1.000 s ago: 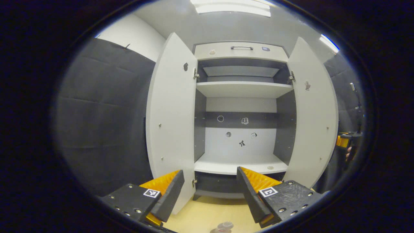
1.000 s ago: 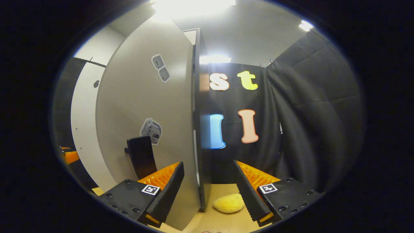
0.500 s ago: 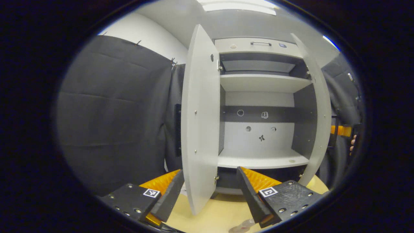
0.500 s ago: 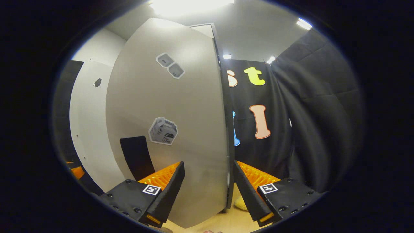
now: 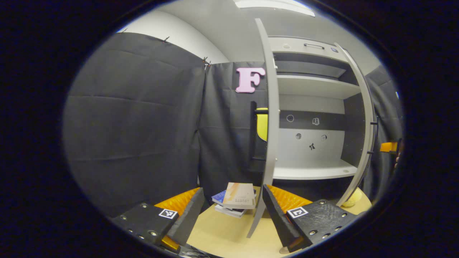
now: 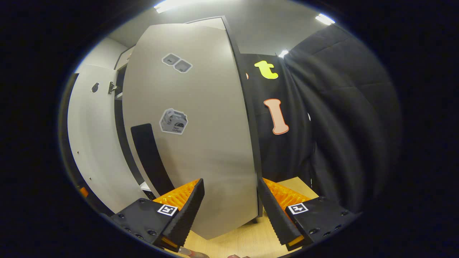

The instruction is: Grasp the bottle in the cabinet with the left hand and place it on the coaster, then close the right door with the right hand and the left door with the left hand.

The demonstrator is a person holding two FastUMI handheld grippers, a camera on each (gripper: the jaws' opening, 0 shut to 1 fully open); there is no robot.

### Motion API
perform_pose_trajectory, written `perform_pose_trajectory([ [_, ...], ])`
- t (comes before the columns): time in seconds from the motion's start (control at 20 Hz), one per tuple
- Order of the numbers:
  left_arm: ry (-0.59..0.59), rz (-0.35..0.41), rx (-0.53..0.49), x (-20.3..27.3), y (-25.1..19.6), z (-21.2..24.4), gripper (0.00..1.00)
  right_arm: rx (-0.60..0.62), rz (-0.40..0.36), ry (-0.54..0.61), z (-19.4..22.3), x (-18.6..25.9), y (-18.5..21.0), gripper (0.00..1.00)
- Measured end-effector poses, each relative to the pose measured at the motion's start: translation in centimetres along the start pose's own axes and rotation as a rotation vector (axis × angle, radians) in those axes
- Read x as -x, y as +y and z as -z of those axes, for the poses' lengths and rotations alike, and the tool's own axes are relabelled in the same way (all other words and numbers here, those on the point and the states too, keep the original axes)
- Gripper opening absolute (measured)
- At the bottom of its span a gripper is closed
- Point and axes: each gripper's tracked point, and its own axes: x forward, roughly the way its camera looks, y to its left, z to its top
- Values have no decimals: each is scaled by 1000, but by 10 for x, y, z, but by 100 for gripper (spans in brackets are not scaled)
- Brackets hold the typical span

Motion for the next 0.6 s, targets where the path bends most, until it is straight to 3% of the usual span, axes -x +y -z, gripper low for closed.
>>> perform_pose_trajectory([
  [0.05, -12, 2, 5, -8, 12, -7, 100, -9, 9, 9, 4, 2, 2, 96],
  [0.25, -46, 70, 14, -45, 43, -37, 100, 36, 32, 22, 16, 12, 12, 96],
  [0.6, -83, 311, 38, -126, 33, -88, 100, 57, 77, 36, 34, 29, 29, 96],
])
